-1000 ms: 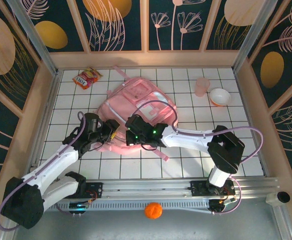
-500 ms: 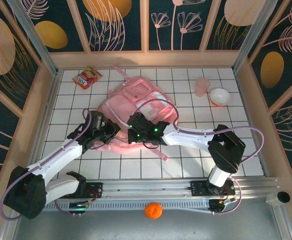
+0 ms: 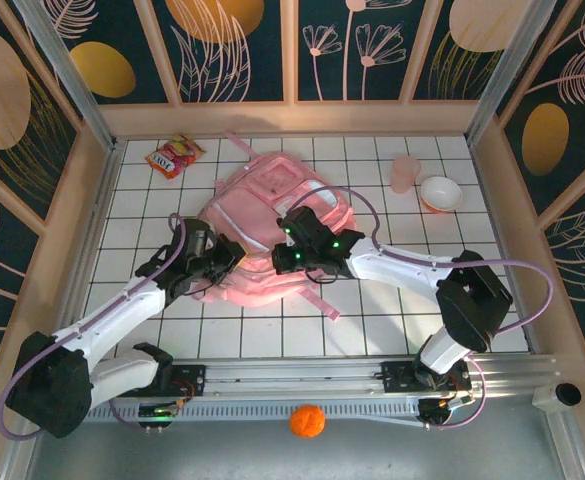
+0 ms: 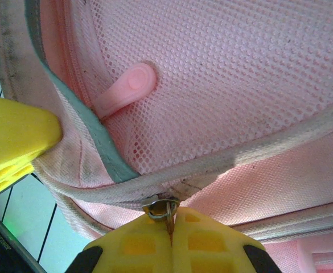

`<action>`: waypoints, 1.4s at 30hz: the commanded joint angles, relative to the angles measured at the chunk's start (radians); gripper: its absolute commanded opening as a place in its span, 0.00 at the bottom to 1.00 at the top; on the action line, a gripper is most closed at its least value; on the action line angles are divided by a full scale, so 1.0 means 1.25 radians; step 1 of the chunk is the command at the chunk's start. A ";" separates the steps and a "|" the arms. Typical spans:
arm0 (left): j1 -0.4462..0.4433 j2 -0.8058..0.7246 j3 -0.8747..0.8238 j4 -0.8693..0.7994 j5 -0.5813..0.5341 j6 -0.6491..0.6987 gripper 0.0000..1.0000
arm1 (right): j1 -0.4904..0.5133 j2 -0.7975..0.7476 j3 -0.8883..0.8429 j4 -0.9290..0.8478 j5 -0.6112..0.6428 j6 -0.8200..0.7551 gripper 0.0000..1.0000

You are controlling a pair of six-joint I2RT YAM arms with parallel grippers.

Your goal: Pack the student bag

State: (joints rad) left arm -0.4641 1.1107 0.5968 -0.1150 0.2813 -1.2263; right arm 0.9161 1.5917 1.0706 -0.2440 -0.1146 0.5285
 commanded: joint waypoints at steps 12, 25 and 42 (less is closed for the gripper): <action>0.088 -0.079 0.169 -0.094 -0.133 0.489 0.82 | -0.041 -0.270 -0.028 -0.077 0.080 0.059 0.46; 0.155 0.210 0.459 -0.098 -0.236 0.931 0.99 | -0.038 -0.551 -0.297 0.047 0.160 0.342 0.49; 0.311 0.596 0.622 -0.089 0.057 0.787 0.98 | -0.050 -0.422 -0.489 0.228 0.188 0.593 0.52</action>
State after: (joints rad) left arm -0.0689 1.8400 1.3960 -0.2390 0.2657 -0.2070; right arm 0.8707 1.0485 0.4747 -0.0246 0.0933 1.2213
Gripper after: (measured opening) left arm 0.984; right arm 0.518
